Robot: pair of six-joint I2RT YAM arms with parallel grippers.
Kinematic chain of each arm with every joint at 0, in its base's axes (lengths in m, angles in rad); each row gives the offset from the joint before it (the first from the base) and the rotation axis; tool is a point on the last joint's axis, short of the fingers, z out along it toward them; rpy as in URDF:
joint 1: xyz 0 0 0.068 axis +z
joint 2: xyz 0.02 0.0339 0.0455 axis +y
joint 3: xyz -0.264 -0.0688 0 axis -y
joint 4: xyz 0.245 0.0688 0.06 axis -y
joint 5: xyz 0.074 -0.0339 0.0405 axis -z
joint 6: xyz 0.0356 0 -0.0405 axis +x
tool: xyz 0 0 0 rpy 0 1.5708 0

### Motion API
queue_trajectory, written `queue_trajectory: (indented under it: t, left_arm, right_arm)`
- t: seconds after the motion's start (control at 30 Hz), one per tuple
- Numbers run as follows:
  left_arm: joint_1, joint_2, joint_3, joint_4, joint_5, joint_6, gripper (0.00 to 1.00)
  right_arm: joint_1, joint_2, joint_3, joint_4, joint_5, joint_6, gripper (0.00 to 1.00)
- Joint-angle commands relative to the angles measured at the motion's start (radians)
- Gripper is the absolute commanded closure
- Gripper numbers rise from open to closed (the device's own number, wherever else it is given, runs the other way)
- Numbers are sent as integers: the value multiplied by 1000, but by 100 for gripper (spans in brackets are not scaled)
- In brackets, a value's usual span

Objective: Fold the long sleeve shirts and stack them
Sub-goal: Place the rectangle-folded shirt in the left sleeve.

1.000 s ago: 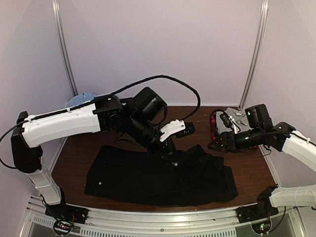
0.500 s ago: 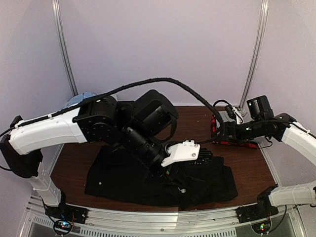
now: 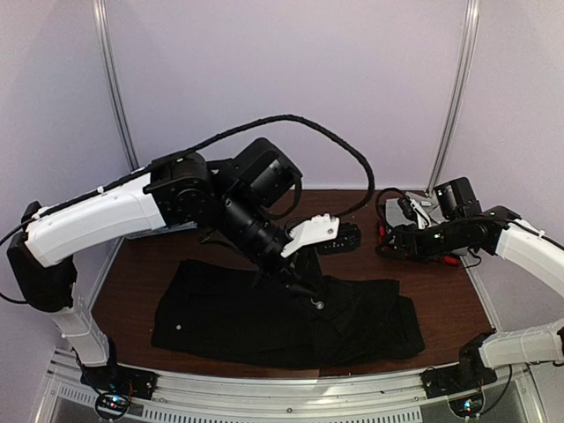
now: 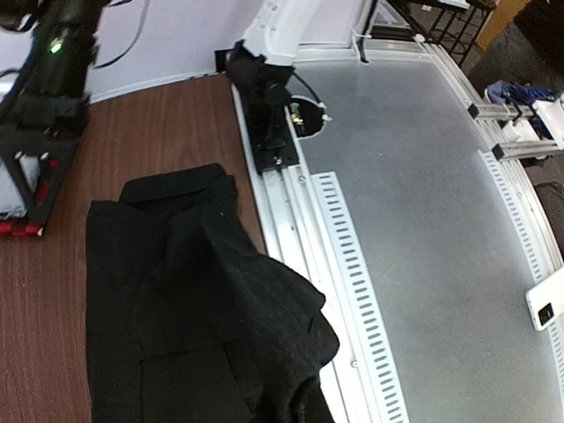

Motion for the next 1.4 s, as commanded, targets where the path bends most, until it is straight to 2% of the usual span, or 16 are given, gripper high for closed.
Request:
queue_trajectory:
  t: [0.0, 0.23, 0.33, 0.53, 0.63, 0.77, 1.03, 1.37]
  left_arm:
    - [135, 3, -75, 100, 130, -19, 100]
    - [354, -50, -263, 195, 265, -38, 100]
    - [446, -105, -375, 287, 298, -93, 100]
    - [636, -153, -568, 405, 334, -187, 100]
    - [696, -162, -659, 457, 318, -214, 100]
    - [750, -134, -731, 491, 277, -267, 100]
    - [813, -67, -745, 459, 248, -300, 100]
    - [903, -142, -809, 447, 234, -327, 100]
  right_arm:
    - [-14, 5, -14, 26, 28, -14, 18]
    - [-31, 22, -39, 45, 24, -32, 18]
    - [-40, 26, -49, 56, 20, -36, 17]
    - [-50, 54, -60, 77, 8, -51, 17]
    - [-54, 68, -66, 87, 5, -57, 18]
    - [-55, 93, -78, 102, -3, -61, 18]
    - [-54, 107, -136, 156, -12, -57, 19]
    - [-49, 133, -195, 213, -57, -52, 18]
